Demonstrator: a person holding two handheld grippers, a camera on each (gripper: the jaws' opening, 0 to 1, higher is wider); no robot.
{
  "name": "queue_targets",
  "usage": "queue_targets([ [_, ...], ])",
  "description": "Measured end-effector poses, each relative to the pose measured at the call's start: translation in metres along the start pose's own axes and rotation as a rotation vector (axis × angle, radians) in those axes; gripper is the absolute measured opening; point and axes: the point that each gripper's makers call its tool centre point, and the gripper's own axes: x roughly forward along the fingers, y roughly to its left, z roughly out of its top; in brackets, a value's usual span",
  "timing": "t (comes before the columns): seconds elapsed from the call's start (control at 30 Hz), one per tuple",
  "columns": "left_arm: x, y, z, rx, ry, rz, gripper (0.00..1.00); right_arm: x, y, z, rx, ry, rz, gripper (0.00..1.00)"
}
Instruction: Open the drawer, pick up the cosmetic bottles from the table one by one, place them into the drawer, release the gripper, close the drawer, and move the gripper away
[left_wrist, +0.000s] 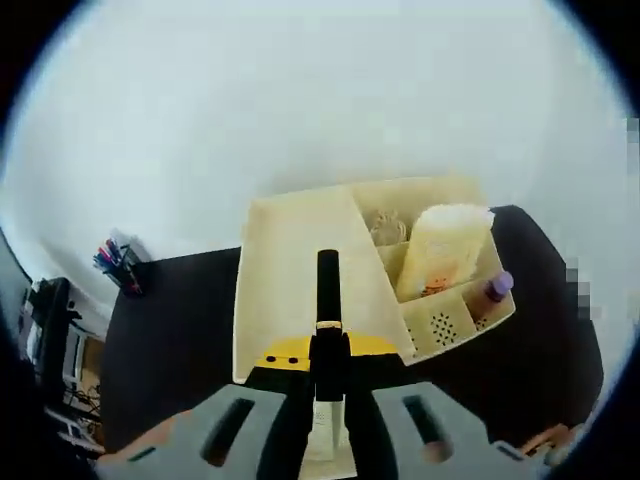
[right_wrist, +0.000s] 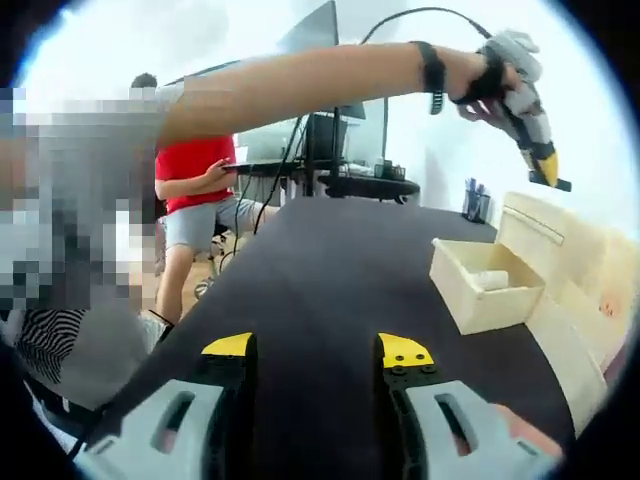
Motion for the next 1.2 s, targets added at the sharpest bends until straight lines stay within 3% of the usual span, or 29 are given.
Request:
queue_targets([
  [0.1, 0.016, 0.004, 0.011, -0.002, 0.013, 0.002, 0.07, 0.002, -0.002, 0.002, 0.004, -0.007, -0.004, 0.43],
  [0.17, 0.018, -0.001, 0.006, 0.003, 0.012, 0.013, 0.07, 0.003, -0.002, 0.004, 0.006, -0.016, -0.003, 0.43],
  [0.23, 0.025, 0.002, 0.013, -0.002, 0.011, 0.013, 0.07, 0.004, -0.001, 0.008, 0.002, -0.029, -0.006, 0.43],
  [0.4, 0.039, 0.005, 0.012, -0.026, 0.005, 0.013, 0.07, 0.007, -0.006, 0.011, 0.01, -0.045, -0.036, 0.44],
  [0.53, 0.049, 0.011, 0.017, -0.037, 0.008, 0.018, 0.07, 0.0, -0.034, 0.007, 0.04, -0.01, -0.194, 0.45],
  [0.57, 0.05, 0.013, 0.019, -0.037, 0.006, 0.019, 0.07, -0.002, -0.042, 0.009, 0.023, -0.023, -0.237, 0.45],
  [0.63, 0.053, 0.014, 0.024, -0.039, 0.002, 0.018, 0.07, -0.012, -0.057, 0.009, 0.078, -0.035, -0.325, 0.45],
  [0.7, 0.058, 0.018, 0.032, -0.04, 0.01, 0.018, 0.07, -0.027, -0.079, 0.013, 0.096, -0.061, -0.441, 0.46],
  [0.77, 0.057, 0.012, 0.025, -0.035, 0.014, 0.021, 0.07, -0.05, -0.104, 0.021, 0.121, -0.117, -0.59, 0.46],
  [0.9, 0.061, 0.011, 0.027, -0.029, 0.018, 0.023, 0.07, -0.084, -0.128, 0.025, 0.231, -0.204, -0.762, 0.45],
  [1.03, 0.064, 0.009, 0.03, -0.029, 0.019, 0.021, 0.07, -0.104, -0.136, 0.026, 0.264, -0.247, -0.813, 0.44],
  [1.2, 0.067, 0.014, 0.034, -0.028, 0.025, 0.036, 0.07, -0.106, -0.136, 0.027, 0.268, -0.252, -0.822, 0.44],
])
